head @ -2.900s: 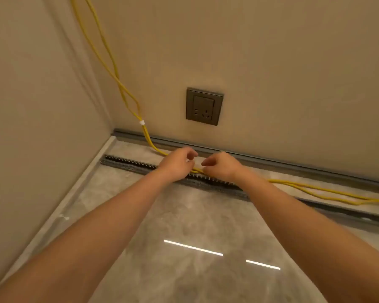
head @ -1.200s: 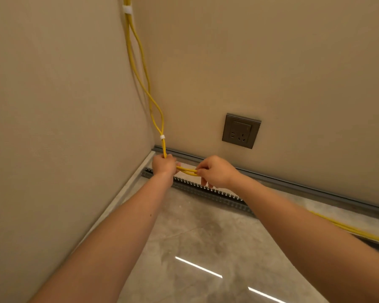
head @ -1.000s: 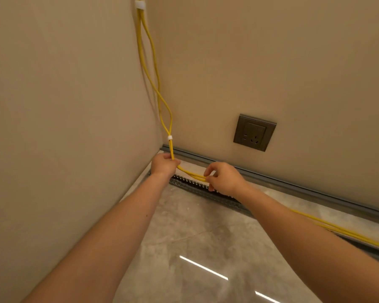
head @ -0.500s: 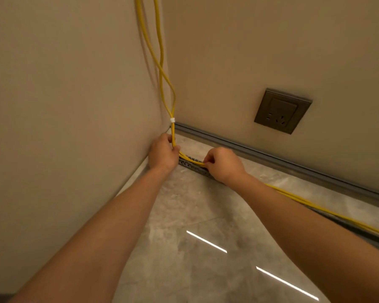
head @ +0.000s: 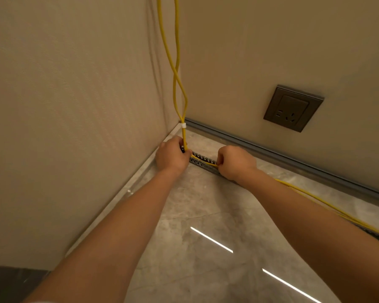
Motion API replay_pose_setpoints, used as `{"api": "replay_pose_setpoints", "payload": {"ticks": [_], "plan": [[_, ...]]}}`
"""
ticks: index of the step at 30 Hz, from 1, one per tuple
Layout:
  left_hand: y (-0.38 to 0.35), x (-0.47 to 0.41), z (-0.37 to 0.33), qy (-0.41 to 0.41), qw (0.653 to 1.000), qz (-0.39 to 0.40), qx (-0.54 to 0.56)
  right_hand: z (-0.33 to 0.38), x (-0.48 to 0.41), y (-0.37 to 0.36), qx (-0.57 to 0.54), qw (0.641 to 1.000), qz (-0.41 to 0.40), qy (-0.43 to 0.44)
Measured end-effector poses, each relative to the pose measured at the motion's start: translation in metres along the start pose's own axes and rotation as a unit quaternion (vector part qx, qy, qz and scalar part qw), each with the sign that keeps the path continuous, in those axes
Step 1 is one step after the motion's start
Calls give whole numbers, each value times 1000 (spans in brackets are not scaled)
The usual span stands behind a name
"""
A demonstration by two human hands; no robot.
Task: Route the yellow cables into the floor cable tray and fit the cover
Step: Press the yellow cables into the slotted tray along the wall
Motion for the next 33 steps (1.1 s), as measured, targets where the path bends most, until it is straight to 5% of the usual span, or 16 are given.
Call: {"api": "replay_pose_setpoints", "payload": {"ticks": [11,22,33], "plan": [[-21,6,10,91,976,58,188,-2,11,-1,-5,1000,23,5],[-39,-2,26,199,913,89,345,3,14,1,-33,998,9,47],[-30,12,15,156,951,29,266,-27,31,9,5,998,26,48]]}}
Point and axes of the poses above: each hand's wrist, its own x-axis away from the middle knuckle, its own y-axis out of the back of the hand, z = x × y, the point moved 8 cm from there along -x, towards the middle knuckle, and after that the axes turned 5 degrees about y, right-handed, at the moved point
